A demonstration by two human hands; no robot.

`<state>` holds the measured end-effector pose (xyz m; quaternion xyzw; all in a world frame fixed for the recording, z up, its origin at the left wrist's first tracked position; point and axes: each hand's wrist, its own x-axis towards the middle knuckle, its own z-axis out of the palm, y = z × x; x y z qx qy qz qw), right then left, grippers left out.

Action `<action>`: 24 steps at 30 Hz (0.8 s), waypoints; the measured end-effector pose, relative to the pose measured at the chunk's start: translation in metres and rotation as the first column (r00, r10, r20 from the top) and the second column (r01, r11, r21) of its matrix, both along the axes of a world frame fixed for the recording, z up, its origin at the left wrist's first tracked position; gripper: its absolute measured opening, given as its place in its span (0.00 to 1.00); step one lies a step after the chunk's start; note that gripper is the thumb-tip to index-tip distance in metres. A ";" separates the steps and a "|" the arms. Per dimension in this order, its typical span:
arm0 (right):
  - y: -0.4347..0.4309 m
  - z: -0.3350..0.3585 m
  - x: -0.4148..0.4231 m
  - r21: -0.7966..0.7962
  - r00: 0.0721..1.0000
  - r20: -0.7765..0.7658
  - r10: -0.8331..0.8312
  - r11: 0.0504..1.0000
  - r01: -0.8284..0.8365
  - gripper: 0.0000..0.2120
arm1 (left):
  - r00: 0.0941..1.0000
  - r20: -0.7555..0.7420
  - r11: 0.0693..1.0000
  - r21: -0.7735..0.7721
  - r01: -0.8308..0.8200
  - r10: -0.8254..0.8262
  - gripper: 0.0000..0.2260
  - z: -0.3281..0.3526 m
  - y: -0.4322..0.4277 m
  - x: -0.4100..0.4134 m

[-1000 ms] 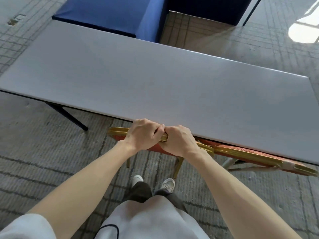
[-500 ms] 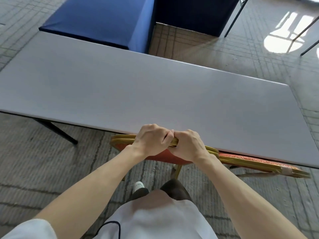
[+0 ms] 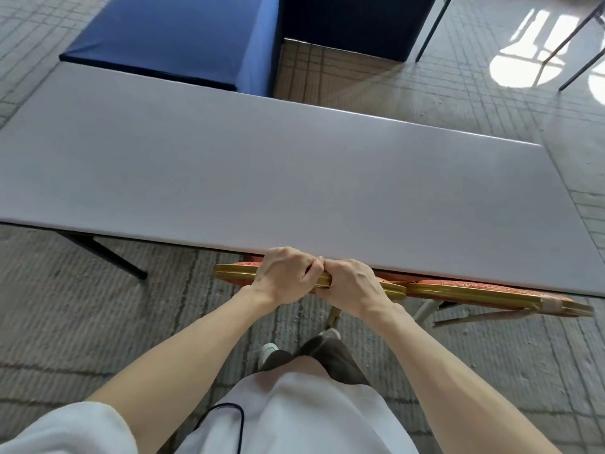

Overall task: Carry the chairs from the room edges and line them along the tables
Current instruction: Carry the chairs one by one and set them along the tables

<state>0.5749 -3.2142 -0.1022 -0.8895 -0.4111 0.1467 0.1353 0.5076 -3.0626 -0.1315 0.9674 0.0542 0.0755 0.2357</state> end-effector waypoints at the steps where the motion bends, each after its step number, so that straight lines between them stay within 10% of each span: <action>1: 0.000 -0.004 0.001 -0.015 1.000 -0.012 -0.014 1.000 0.014 0.10 | 1.000 -0.019 1.000 -0.012 0.009 -0.009 0.21 -0.005 0.001 0.001; 18: 0.009 0.010 0.030 -0.141 0.952 -0.306 -0.001 0.989 -0.044 0.10 | 0.989 -0.139 0.978 -0.194 -0.083 0.057 0.17 -0.011 0.021 0.009; 24: 0.027 0.029 0.038 0.063 0.938 -0.344 -0.042 0.996 0.068 0.11 | 0.972 -0.148 0.934 -0.284 -0.217 0.181 0.14 0.026 0.047 0.001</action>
